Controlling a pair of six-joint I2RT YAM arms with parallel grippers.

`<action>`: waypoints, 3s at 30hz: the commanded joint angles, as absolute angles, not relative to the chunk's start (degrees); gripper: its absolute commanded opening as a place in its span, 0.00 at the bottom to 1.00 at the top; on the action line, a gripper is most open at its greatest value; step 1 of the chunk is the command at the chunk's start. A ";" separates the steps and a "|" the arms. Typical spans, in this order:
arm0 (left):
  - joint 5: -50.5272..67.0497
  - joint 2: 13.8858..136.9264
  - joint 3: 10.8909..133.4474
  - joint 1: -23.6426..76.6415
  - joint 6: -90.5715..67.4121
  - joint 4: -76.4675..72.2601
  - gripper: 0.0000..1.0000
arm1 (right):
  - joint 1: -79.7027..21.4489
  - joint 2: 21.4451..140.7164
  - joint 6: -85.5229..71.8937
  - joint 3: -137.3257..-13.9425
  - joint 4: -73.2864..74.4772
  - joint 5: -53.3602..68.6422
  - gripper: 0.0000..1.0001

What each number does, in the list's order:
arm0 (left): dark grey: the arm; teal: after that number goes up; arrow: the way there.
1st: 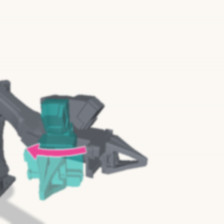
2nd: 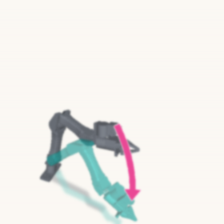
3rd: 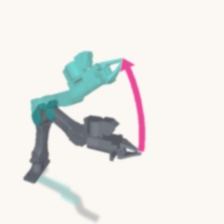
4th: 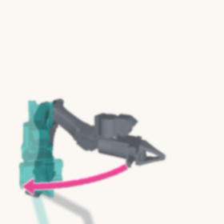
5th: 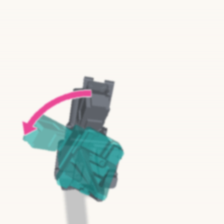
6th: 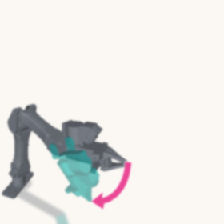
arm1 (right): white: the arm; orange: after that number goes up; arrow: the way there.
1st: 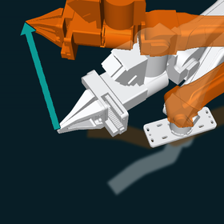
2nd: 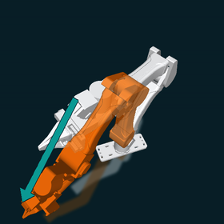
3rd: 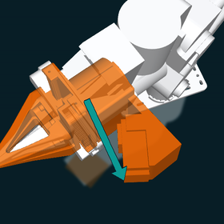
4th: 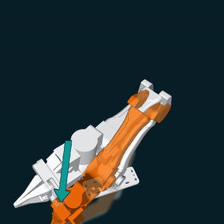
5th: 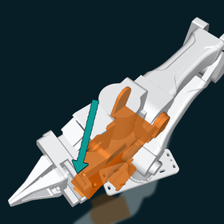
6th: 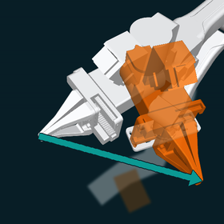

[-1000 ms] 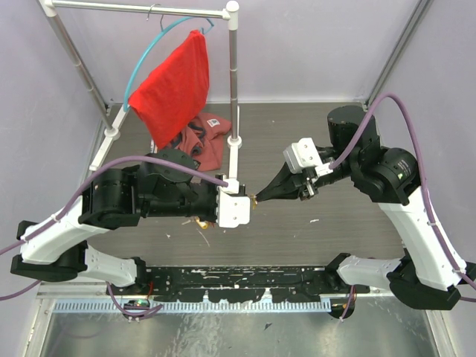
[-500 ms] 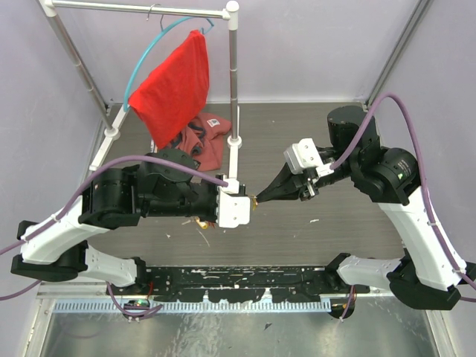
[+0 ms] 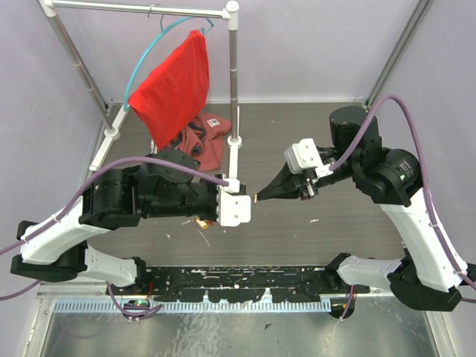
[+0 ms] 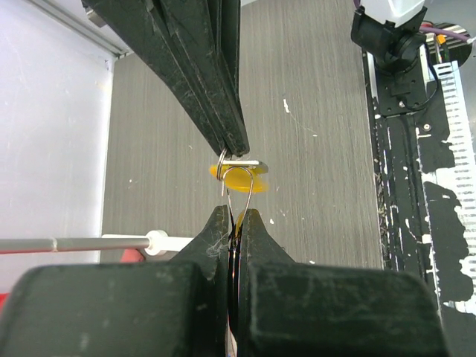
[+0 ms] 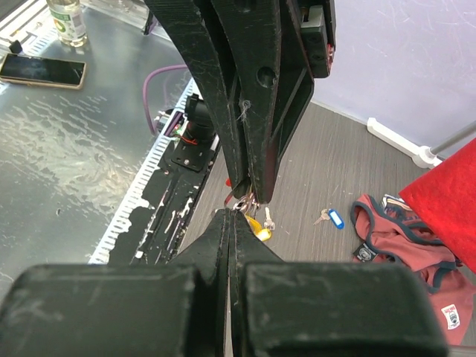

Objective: Put the keys on the keyring

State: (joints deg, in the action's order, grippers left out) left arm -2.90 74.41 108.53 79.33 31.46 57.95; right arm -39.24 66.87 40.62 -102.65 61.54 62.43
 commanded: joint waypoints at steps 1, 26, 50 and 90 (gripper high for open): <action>-6.14 71.24 107.98 79.19 32.06 55.53 0.00 | -39.51 65.00 39.83 -104.44 61.84 63.25 0.01; -38.48 60.40 83.77 77.24 21.22 35.34 0.00 | -39.09 62.81 -7.39 -68.63 34.73 26.37 0.01; -32.62 53.02 73.43 63.50 12.83 36.96 0.00 | -33.37 94.80 -11.07 -64.83 20.97 9.05 0.36; -33.48 51.02 75.21 63.28 12.14 41.22 0.00 | -42.27 125.86 12.76 -100.72 24.50 7.74 0.40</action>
